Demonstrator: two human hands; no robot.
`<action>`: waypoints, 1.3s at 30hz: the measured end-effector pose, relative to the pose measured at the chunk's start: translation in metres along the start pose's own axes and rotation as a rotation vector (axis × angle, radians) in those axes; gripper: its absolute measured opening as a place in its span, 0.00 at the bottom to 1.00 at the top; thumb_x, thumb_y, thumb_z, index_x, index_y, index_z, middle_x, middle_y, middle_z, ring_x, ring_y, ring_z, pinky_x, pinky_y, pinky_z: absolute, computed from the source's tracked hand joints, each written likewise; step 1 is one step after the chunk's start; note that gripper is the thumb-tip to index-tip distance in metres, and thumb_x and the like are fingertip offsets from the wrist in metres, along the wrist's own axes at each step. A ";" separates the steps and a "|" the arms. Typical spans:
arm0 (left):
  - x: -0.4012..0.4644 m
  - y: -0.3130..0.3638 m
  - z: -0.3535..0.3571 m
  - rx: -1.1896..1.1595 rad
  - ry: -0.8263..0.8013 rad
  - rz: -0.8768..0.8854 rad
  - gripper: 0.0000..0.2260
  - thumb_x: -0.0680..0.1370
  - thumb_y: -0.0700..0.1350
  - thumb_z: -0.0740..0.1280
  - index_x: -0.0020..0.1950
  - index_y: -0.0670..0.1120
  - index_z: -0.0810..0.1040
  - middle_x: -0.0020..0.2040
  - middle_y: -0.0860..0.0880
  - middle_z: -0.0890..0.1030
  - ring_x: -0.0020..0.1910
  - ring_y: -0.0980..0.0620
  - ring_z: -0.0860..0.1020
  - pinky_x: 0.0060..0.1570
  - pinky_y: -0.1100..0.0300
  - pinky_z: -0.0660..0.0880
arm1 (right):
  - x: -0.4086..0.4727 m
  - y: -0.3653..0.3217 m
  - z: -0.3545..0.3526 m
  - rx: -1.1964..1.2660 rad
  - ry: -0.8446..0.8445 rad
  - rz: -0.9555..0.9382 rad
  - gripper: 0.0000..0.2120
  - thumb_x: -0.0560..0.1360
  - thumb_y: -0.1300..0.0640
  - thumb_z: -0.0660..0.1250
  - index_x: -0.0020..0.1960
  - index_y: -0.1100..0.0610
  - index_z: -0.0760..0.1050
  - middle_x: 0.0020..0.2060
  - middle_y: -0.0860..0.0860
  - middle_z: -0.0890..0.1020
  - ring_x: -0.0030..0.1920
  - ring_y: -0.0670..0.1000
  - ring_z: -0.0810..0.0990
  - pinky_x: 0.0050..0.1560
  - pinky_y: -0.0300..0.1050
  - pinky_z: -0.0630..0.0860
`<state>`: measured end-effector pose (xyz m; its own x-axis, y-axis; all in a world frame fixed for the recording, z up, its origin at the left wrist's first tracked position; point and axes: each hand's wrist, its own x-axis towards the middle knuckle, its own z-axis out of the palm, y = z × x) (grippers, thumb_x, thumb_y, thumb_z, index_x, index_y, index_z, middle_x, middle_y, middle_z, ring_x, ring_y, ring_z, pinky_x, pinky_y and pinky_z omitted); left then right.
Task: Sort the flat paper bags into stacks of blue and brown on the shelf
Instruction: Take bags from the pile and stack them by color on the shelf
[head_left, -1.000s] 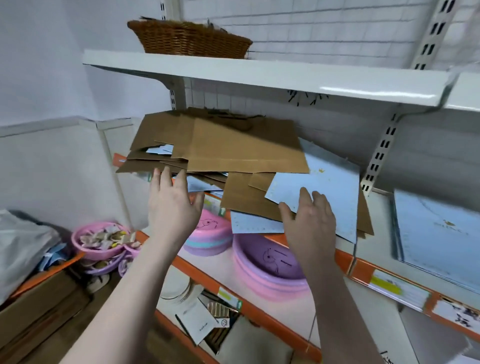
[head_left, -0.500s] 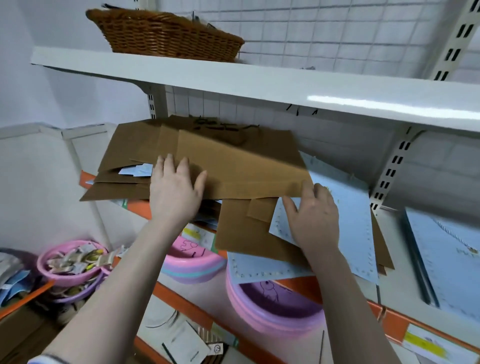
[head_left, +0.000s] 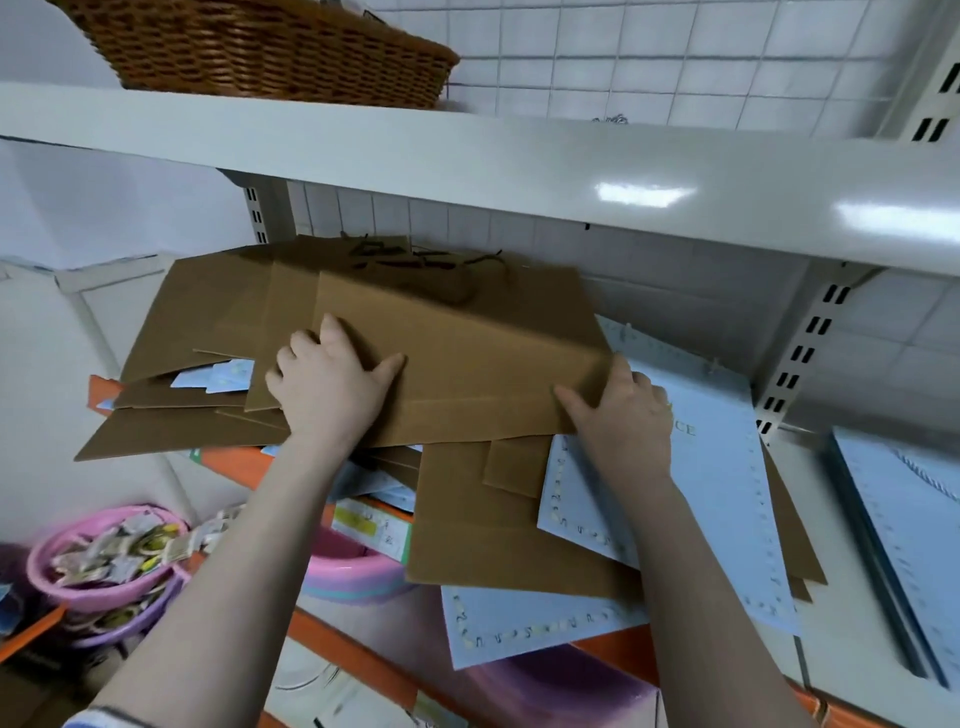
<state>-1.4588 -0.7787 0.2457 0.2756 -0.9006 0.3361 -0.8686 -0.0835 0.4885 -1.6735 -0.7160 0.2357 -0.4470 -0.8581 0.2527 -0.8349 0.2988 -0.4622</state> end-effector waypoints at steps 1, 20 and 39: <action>0.001 0.001 -0.003 -0.055 0.013 -0.025 0.33 0.73 0.60 0.67 0.69 0.42 0.65 0.65 0.36 0.69 0.66 0.36 0.65 0.64 0.43 0.61 | 0.002 0.000 0.000 0.017 0.011 0.015 0.34 0.76 0.41 0.62 0.73 0.61 0.59 0.64 0.60 0.70 0.65 0.61 0.66 0.64 0.52 0.63; -0.066 -0.034 -0.068 -0.475 0.129 -0.056 0.34 0.71 0.46 0.74 0.74 0.47 0.63 0.66 0.40 0.64 0.61 0.39 0.71 0.62 0.54 0.65 | -0.077 -0.003 -0.037 0.188 0.189 0.052 0.25 0.74 0.49 0.67 0.67 0.60 0.68 0.58 0.59 0.69 0.57 0.60 0.71 0.54 0.49 0.69; -0.215 0.010 -0.095 -0.486 0.018 0.067 0.32 0.71 0.47 0.73 0.72 0.46 0.65 0.66 0.40 0.65 0.63 0.41 0.68 0.62 0.55 0.65 | -0.202 0.108 -0.116 0.119 0.317 0.118 0.24 0.74 0.52 0.67 0.66 0.60 0.69 0.55 0.59 0.70 0.57 0.62 0.71 0.55 0.50 0.67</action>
<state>-1.4880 -0.5453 0.2547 0.2362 -0.8895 0.3911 -0.5934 0.1867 0.7830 -1.7107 -0.4616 0.2334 -0.6314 -0.6427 0.4339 -0.7366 0.3220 -0.5948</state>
